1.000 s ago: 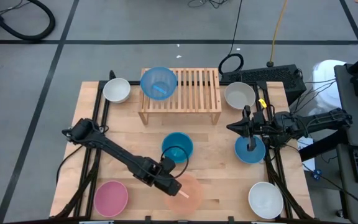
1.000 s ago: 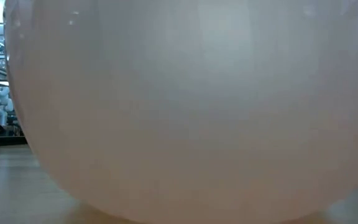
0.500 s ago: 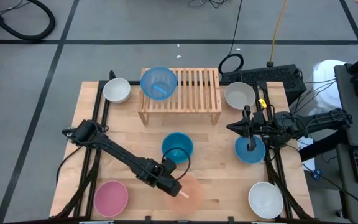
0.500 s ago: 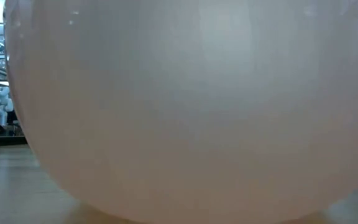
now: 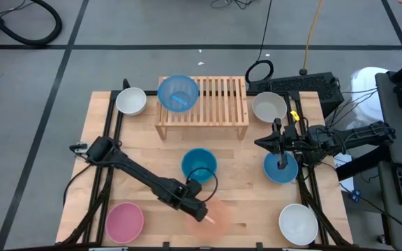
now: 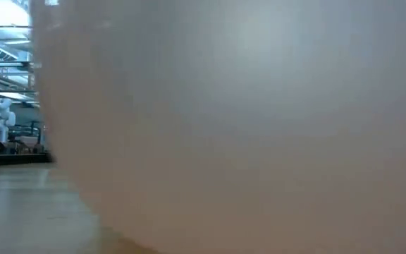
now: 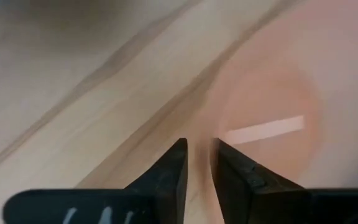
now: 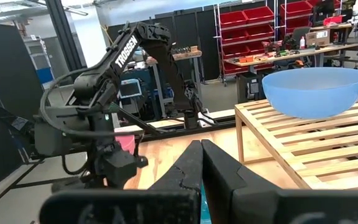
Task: Place and stack bowls onto a shelf
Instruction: Stack the orange bowl on top of the light blue bowl on the shelf
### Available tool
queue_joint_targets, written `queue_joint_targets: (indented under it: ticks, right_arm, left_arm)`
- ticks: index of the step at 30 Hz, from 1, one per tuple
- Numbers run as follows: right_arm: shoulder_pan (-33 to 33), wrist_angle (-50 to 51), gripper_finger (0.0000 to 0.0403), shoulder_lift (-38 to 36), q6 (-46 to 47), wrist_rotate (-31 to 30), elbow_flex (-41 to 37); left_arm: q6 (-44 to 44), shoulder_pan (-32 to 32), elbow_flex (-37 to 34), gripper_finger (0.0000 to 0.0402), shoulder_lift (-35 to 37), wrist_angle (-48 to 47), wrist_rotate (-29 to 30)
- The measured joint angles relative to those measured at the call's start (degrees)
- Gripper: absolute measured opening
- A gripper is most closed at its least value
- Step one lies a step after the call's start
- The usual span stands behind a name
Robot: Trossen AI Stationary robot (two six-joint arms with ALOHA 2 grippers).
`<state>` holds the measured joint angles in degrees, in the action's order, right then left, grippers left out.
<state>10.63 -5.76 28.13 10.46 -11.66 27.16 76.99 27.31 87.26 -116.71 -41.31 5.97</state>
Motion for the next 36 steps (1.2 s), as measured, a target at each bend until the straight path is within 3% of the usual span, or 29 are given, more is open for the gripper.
queue_joint_targets:
  ticks: [8, 14, 20, 27, 36]
  right_arm:
    - [0.0, -0.01, 0.0, 0.01, 0.0, 0.0, 0.0]
    - [0.0, -0.02, 0.0, -0.01, -0.06, 0.0, 0.0]
    - [0.0, -0.01, 0.0, 0.01, -0.2, 0.0, 0.0]
    - [-0.01, -0.02, 0.0, -0.01, -0.63, -0.02, 0.0]
    - [-0.02, -0.02, 0.0, -0.01, -1.95, -0.05, 0.0]
  left_arm:
    - [-0.84, -0.25, -0.01, 0.0073, -1.82, 1.73, -2.18]
    - [0.33, -0.69, -0.04, 0.0014, -1.94, 0.74, -3.82]
    - [0.34, -1.05, -0.04, 0.0009, -1.02, 0.51, -6.65]
    - [1.26, -1.02, -0.06, 0.0009, 6.33, -2.47, -5.93]
    - [6.72, -3.28, -0.04, 0.0009, 22.11, -18.64, 3.59]
